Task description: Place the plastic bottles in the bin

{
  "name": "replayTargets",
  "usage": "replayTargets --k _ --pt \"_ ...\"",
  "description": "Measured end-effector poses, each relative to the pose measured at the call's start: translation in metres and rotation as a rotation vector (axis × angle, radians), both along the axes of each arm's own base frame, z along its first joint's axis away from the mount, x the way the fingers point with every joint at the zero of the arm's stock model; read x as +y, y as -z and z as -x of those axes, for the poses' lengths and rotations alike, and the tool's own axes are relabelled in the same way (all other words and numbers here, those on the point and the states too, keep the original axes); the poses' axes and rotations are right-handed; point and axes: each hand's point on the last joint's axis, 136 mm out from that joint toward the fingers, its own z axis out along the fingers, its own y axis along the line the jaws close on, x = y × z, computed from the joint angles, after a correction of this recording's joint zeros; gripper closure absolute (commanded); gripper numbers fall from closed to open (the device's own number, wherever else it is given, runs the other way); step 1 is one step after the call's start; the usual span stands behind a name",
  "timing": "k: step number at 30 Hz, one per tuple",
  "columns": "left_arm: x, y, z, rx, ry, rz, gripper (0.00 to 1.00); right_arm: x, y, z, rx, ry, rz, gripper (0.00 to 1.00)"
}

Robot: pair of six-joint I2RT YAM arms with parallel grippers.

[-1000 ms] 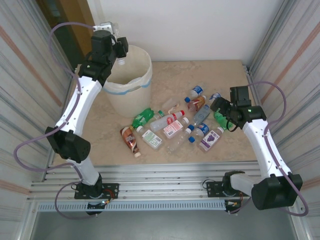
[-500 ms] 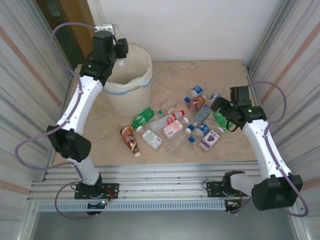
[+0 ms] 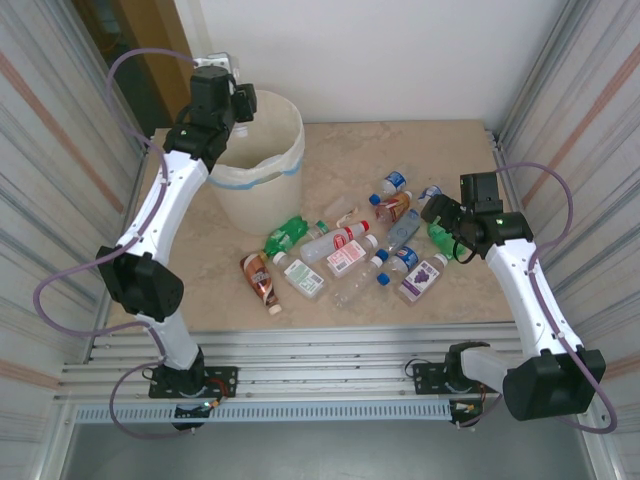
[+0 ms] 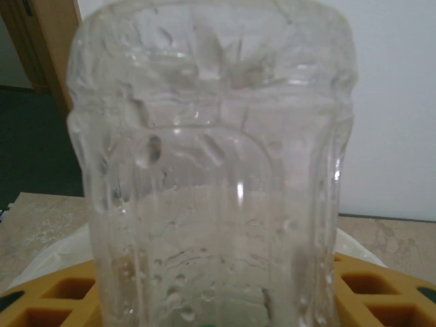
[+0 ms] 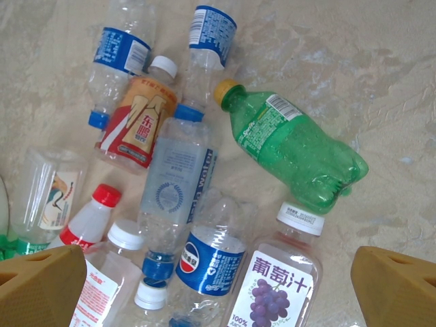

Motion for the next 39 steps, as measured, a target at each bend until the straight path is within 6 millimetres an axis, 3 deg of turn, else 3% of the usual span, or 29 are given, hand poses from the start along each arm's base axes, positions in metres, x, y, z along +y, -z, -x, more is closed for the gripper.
replayTargets --k 25,39 --pt "0.002 0.031 -0.002 0.063 -0.003 -0.025 0.53 0.000 0.000 -0.001 0.000 0.000 -0.001 0.02" --pt "0.001 0.075 -0.004 0.150 -0.004 -0.043 0.53 0.001 0.001 -0.006 -0.010 -0.002 -0.004 0.02"
